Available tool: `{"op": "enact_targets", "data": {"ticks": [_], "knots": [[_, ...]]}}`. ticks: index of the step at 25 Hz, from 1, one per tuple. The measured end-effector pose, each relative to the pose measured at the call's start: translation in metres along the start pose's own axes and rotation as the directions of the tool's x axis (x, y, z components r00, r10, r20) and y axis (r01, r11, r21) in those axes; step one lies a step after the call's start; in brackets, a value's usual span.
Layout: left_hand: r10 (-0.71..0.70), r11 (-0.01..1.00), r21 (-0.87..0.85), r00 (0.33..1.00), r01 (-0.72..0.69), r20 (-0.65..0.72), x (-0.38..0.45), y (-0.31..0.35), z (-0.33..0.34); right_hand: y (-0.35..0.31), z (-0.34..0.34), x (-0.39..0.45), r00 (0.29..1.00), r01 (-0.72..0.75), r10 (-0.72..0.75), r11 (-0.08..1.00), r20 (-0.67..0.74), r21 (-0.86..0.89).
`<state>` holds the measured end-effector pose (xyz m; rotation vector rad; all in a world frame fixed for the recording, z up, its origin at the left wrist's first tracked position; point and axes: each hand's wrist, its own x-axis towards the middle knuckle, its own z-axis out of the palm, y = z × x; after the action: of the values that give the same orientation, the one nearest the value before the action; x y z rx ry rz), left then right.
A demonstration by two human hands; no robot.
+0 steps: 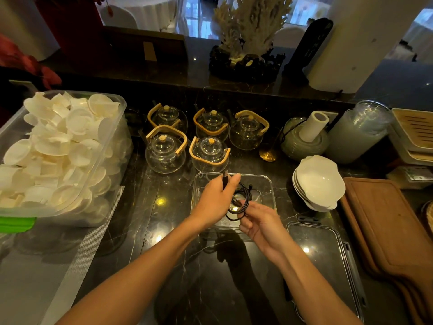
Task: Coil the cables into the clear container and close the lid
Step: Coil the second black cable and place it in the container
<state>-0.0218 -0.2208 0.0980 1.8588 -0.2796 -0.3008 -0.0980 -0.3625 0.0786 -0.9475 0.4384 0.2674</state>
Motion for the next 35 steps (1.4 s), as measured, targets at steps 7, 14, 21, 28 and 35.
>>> {"op": "enact_targets", "data": {"ticks": [7,14,21,28,35], "knots": [[-0.015,0.999,0.028,0.996,0.017,-0.085,0.003,-0.003,-0.003,0.0,-0.008,0.0,0.995,-0.072,0.07,0.997,0.065,0.034],[-0.112,0.994,-0.001,0.994,0.112,0.007,-0.001,-0.013,-0.002,0.0,-0.005,0.004,0.992,0.028,-0.02,0.997,0.124,-0.065],[-0.086,0.979,0.185,0.996,0.088,-0.023,0.0,-0.013,-0.002,-0.003,0.01,0.004,0.959,0.264,-0.276,0.775,0.068,-0.574],[-0.062,0.97,0.236,0.998,0.067,-0.032,0.001,-0.016,-0.004,0.0,0.021,0.004,0.906,0.331,-0.416,0.575,0.081,-0.749],[-0.11,0.971,0.208,0.993,0.117,-0.043,0.003,-0.027,-0.006,-0.006,0.027,0.003,0.79,0.385,-0.611,0.437,0.046,-0.813]]}}
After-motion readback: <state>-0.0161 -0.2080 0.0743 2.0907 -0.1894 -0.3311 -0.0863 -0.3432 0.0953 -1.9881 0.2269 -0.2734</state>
